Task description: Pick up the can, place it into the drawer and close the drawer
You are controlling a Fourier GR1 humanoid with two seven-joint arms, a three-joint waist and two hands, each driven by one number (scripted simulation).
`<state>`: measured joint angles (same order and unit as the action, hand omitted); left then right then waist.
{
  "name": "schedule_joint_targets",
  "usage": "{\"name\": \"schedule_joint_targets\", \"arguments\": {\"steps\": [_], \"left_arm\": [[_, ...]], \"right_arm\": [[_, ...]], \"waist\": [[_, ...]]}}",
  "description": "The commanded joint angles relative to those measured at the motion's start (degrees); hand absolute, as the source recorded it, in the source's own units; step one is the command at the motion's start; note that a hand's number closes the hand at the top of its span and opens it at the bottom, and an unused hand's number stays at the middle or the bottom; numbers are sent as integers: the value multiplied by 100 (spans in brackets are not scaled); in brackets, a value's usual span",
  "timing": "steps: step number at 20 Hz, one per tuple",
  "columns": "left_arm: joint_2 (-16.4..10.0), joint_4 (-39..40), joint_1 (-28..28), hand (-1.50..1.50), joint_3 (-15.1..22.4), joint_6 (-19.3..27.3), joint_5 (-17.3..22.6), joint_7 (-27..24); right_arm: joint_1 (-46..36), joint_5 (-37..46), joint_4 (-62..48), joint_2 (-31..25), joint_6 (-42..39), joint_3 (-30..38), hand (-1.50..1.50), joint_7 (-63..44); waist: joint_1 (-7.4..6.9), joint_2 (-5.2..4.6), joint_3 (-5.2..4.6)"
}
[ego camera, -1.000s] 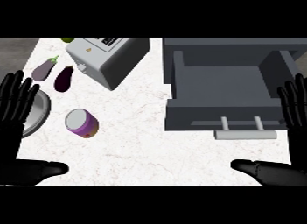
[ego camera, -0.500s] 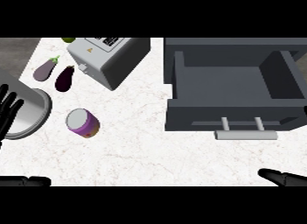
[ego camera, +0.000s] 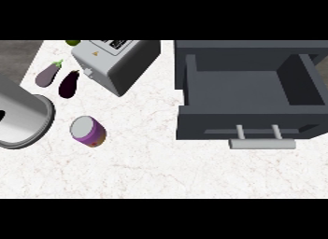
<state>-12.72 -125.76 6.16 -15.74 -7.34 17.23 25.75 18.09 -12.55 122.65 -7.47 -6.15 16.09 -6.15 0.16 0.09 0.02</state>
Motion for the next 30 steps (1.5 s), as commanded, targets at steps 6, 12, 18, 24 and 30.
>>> {"name": "schedule_joint_targets", "arguments": {"steps": [6,12,18,24,30], "left_arm": [[372,295,80,-150,-328,38,785,147],[371,460,-363,-150,-191,401,790,672],[778,1463,-910,-150,405,595,4,4],[670,2288,-1007,-150,255,347,0,-495],[779,2973,-1205,-150,361,515,-344,-883]], "right_arm": [[68,-274,-630,-33,-591,567,-150,712],[936,-607,353,278,-922,736,-150,333],[631,-666,-57,182,-1213,982,-150,393],[739,-1015,-2,140,-1558,1497,-150,262],[553,-1294,-609,-77,-2045,1979,-150,493]], "waist": [[-25,-4,-1],[34,2,-2],[40,-11,-2],[29,-7,-3],[30,-9,-1]]}}
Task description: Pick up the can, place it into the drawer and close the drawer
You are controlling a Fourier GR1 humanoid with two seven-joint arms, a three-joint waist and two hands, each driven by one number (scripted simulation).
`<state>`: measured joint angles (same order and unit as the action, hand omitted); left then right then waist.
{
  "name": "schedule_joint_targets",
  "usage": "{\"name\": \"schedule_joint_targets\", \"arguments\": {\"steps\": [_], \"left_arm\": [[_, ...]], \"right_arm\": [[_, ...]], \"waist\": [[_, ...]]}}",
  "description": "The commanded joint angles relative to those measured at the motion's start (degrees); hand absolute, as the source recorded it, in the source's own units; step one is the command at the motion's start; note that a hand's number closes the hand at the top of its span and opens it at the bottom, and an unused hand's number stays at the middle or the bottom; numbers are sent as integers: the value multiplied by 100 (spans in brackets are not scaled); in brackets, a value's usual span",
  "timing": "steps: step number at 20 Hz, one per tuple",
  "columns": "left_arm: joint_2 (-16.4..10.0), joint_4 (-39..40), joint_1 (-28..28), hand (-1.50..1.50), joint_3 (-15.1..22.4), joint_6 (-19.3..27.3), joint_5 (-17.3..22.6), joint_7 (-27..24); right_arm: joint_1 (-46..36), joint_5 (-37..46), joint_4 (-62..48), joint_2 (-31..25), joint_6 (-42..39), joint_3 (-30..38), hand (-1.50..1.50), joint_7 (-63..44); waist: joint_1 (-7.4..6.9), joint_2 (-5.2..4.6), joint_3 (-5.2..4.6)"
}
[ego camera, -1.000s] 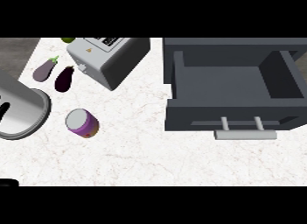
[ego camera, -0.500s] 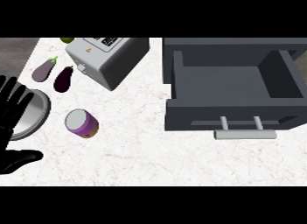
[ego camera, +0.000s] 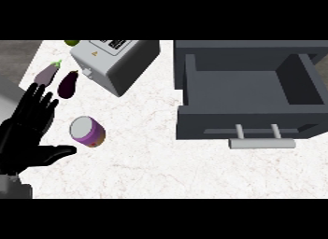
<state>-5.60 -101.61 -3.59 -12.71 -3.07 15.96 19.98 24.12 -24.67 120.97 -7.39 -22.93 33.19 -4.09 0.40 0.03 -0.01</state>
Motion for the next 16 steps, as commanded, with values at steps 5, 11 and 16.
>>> {"name": "schedule_joint_targets", "arguments": {"steps": [5,11,16], "left_arm": [[-131,782,55,-150,-160,-207,-90,-646],[-85,1854,-99,-150,-213,-156,-384,-1510],[103,2401,-37,-150,-139,26,-614,-2252]], "right_arm": [[147,144,-159,344,-508,302,-150,348],[-111,-106,83,136,-347,463,-150,-300],[-105,94,258,471,-456,367,-150,-311]], "waist": [[-8,1,1],[-11,-3,0],[-18,-1,1]]}}
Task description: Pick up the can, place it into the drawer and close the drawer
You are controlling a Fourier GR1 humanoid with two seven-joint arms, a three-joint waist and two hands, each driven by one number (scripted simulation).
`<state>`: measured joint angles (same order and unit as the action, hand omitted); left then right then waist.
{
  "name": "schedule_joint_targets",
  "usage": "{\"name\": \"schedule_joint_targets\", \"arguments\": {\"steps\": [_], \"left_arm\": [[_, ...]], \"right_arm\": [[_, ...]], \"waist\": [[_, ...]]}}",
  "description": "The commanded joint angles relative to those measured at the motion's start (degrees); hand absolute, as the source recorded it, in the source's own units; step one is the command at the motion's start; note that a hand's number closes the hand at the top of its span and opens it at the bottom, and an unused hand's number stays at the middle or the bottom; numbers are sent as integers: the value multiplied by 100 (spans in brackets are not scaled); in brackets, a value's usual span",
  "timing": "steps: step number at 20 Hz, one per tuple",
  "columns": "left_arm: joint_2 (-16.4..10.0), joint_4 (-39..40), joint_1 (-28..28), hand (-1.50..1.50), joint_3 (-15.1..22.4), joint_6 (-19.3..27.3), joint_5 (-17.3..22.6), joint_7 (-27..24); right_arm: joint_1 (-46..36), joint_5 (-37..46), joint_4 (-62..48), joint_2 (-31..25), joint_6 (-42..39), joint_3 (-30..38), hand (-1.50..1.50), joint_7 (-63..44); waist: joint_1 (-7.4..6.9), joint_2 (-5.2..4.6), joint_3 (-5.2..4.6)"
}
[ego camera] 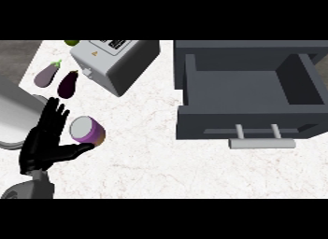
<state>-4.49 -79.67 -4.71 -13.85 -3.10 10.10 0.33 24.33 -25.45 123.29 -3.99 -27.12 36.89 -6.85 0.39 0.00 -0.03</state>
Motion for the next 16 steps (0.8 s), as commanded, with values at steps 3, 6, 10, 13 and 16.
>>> {"name": "schedule_joint_targets", "arguments": {"steps": [3,6,10,13,16], "left_arm": [[-180,744,17,-150,-220,-132,36,-636],[-381,1096,-186,-150,-337,-221,119,-652],[-349,2020,-50,-150,-354,-537,51,-1600],[-468,2824,-416,-150,-405,-600,-29,-1966],[-339,2833,-314,-150,-341,-573,53,-1878]], "right_arm": [[-179,-161,-479,-244,-285,446,-150,91],[414,-78,167,381,-443,256,-150,180],[-92,-129,-139,143,-398,376,-150,-7],[-215,-370,19,-126,-196,489,-150,-416],[-242,-360,-50,-84,-281,609,-150,-345]], "waist": [[-10,2,2],[13,5,2],[-6,-1,1],[3,-4,-1],[-10,0,1]]}}
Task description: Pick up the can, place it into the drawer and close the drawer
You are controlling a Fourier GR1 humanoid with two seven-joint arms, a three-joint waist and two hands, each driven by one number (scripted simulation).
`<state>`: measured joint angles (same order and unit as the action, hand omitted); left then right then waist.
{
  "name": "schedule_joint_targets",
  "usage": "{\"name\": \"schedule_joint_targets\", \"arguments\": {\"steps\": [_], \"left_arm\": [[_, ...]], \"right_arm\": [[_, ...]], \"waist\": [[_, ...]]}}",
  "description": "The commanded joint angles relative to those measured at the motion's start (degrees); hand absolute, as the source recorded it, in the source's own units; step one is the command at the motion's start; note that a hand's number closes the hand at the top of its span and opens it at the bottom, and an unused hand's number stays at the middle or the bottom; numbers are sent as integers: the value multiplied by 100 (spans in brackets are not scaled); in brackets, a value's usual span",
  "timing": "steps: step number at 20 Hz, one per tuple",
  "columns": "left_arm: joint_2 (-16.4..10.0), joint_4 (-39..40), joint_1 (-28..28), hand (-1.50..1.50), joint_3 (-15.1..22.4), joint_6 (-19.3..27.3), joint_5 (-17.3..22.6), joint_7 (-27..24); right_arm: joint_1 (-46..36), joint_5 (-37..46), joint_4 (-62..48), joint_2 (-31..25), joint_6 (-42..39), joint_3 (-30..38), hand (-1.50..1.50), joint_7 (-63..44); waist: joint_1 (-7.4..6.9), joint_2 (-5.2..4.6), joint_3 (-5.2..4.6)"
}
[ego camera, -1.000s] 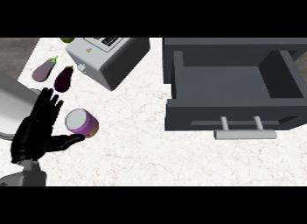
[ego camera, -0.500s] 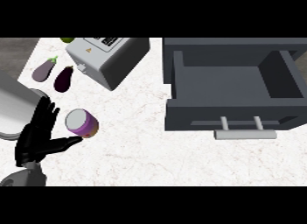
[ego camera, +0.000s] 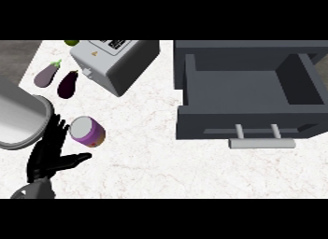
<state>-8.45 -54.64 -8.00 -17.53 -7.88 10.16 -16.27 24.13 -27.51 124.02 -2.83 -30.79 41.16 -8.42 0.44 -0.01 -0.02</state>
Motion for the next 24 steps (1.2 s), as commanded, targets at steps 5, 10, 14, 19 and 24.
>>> {"name": "schedule_joint_targets", "arguments": {"steps": [5,10,14,19,24], "left_arm": [[-98,1672,-564,-150,-85,-254,-14,-894],[-42,2234,-932,-150,-103,-313,76,-1142],[-111,2528,-1514,-150,-290,-282,323,-902],[-2,2719,-1557,150,-232,-463,399,-1086],[-55,2895,-1761,150,-86,-994,413,-959]], "right_arm": [[-375,-139,-28,-204,106,128,-150,-411],[-107,-126,418,189,-23,84,-150,-566],[-409,18,349,177,117,57,-150,-562],[37,-707,401,42,-128,444,-150,-665],[-60,-597,114,31,-287,464,-150,-572]], "waist": [[0,-8,-2],[14,-5,-2],[10,-9,-2],[30,1,-1],[27,-5,-1]]}}
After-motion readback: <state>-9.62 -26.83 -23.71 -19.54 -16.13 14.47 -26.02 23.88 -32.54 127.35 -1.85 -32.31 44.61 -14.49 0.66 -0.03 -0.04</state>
